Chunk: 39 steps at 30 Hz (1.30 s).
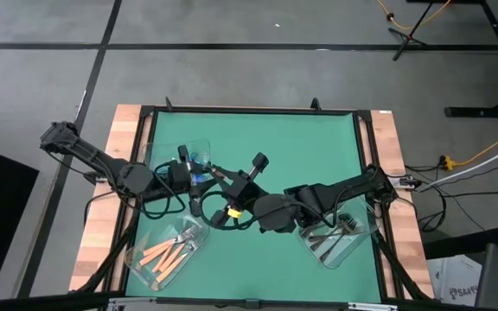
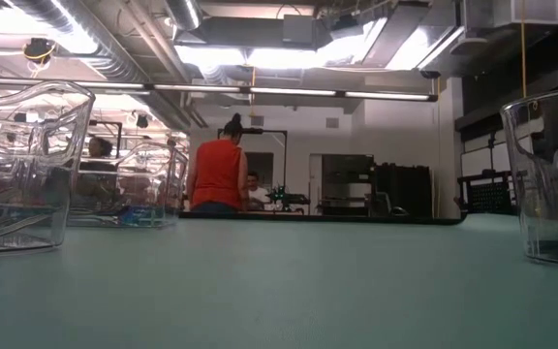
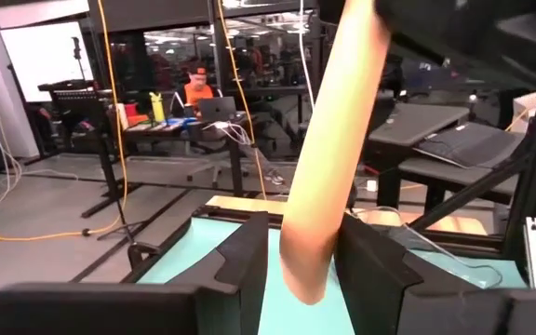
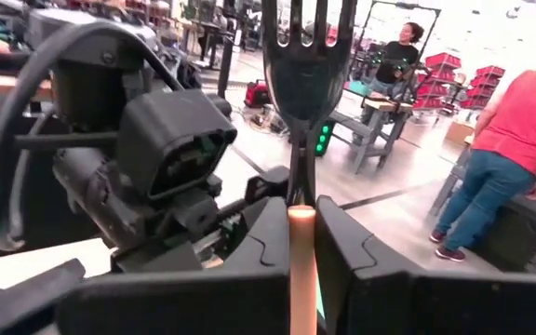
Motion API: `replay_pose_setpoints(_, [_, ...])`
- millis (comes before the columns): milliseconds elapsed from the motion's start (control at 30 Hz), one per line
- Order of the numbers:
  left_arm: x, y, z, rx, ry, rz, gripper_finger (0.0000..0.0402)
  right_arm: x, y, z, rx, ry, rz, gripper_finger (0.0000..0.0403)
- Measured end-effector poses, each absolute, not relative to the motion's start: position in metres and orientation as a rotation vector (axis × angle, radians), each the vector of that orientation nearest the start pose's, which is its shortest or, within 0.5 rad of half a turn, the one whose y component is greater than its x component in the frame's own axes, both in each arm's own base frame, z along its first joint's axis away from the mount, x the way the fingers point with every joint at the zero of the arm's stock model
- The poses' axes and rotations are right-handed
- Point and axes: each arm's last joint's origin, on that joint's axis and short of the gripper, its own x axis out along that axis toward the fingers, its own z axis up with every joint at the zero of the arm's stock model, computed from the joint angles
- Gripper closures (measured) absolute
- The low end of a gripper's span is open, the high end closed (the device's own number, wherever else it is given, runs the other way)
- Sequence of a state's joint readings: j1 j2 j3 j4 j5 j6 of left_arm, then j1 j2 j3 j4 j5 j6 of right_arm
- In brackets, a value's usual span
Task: Sort silverware by color (type)
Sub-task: Put the yellow fork into the bottom left transparent bin
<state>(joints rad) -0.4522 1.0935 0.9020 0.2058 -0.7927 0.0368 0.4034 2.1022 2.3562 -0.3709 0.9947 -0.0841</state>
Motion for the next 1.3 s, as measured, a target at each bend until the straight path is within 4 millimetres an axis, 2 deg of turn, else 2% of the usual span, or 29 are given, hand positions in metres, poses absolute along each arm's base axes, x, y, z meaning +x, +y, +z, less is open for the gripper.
replay_pose_setpoints(233, [0.2238, -0.0858, 0.3514, -0.003, -0.01, 0.337, 0.0288, 0.4348, 0.1535, 0.4432, -0.106, 0.084, -0.545, 0.0394])
replay_pose_setpoints(533, [0.2247, -0.0888, 0.3511, -0.002, -0.008, 0.229, 0.0288, 0.4346, 0.1547, 0.4431, -0.106, 0.084, -0.537, 0.0394])
replay_pose_setpoints(700, [0.2246, -0.0883, 0.3509, -0.002, -0.008, 0.248, 0.0288, 0.4346, 0.1547, 0.4431, -0.106, 0.084, -0.539, 0.0394])
replay_pose_setpoints(1067, [0.2242, -0.0869, 0.3506, 0.0, -0.006, 0.298, 0.0347, 0.4347, 0.1544, 0.4428, -0.106, 0.085, -0.545, 0.0393])
replay_pose_setpoints(1300, [0.2242, -0.0871, 0.3506, -0.001, -0.006, 0.293, 0.0355, 0.435, 0.1547, 0.4426, -0.107, 0.085, -0.535, 0.0393])
